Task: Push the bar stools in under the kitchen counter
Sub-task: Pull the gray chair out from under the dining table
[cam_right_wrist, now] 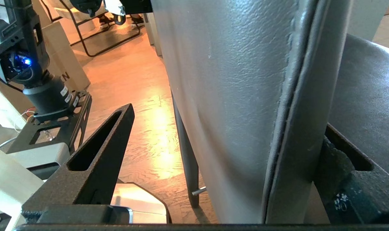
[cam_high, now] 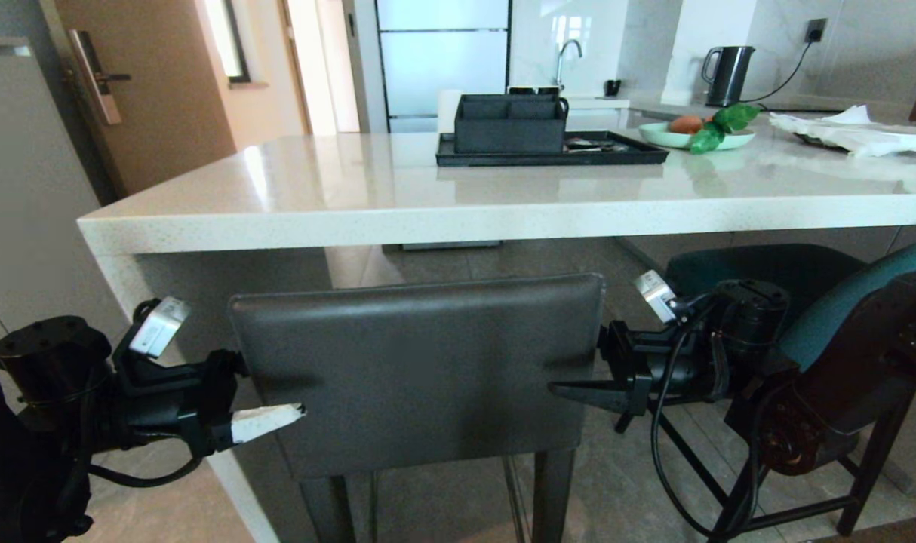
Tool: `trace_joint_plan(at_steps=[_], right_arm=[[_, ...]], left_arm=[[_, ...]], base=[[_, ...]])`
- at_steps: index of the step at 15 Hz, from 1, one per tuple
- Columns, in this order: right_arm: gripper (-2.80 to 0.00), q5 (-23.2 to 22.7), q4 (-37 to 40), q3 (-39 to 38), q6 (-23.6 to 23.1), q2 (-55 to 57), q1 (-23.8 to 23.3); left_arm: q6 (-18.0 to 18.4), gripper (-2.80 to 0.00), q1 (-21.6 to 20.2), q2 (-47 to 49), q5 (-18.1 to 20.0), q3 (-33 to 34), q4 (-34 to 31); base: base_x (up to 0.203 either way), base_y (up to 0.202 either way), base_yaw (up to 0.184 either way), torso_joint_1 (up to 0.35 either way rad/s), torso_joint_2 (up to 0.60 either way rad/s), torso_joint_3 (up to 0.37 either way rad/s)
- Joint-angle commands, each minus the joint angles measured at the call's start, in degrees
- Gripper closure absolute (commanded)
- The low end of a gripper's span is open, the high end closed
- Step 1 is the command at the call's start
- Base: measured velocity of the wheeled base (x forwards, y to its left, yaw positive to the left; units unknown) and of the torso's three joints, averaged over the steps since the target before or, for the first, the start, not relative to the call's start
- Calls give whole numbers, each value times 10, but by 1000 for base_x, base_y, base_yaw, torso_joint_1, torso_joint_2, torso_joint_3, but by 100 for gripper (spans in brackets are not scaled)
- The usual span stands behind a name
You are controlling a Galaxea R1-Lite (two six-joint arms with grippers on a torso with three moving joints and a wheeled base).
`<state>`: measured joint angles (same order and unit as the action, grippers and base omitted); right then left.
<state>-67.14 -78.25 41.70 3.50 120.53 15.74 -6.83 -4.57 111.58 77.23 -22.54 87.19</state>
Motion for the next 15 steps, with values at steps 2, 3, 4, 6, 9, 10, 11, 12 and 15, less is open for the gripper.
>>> trace_joint_plan(at_steps=[2,3,4,6,9,10,11,12,15], right_arm=[[-280,-3,-5,0,0,-5,0],[-280,-3,-5,-1,0,-5,0],[-280,-4,-5,-1,0,-5,0],[-280,-3,-5,-1,0,-5,0],[-280,-3,-5,-2,0,-5,0],[-280,-3,-5,-2,0,-5,0],[-280,-3,-5,-2,0,-5,0],[-280,-3,-5,-2,0,-5,0],[-280,-3,-5,-3,0,-5,0]], left_arm=[[1,-280,0,2,4,-3,5],[1,-280,0,1,4,-3,5],[1,-280,0,0,4,-3,5],[1,-280,0,-1,4,-4,5],[0,-280,0,-2,4,-4,5],[1,-280,0,-2,4,-3,5],[1,-280,0,-2,3,-3,5],[0,-280,-1,-3,3,-3,5],[1,-280,-1,-5,3,-3,5]], base=[[0,0,0,0,0,0],[0,0,0,0,0,0],[0,0,0,0,0,0],[-109,0,0,4,4,4],[-196,0,0,0,2,4],[-200,0,-7,-7,2,2],[-191,0,-2,2,-1,2],[-192,0,-3,2,7,-2],[-196,0,-2,-2,2,3]])
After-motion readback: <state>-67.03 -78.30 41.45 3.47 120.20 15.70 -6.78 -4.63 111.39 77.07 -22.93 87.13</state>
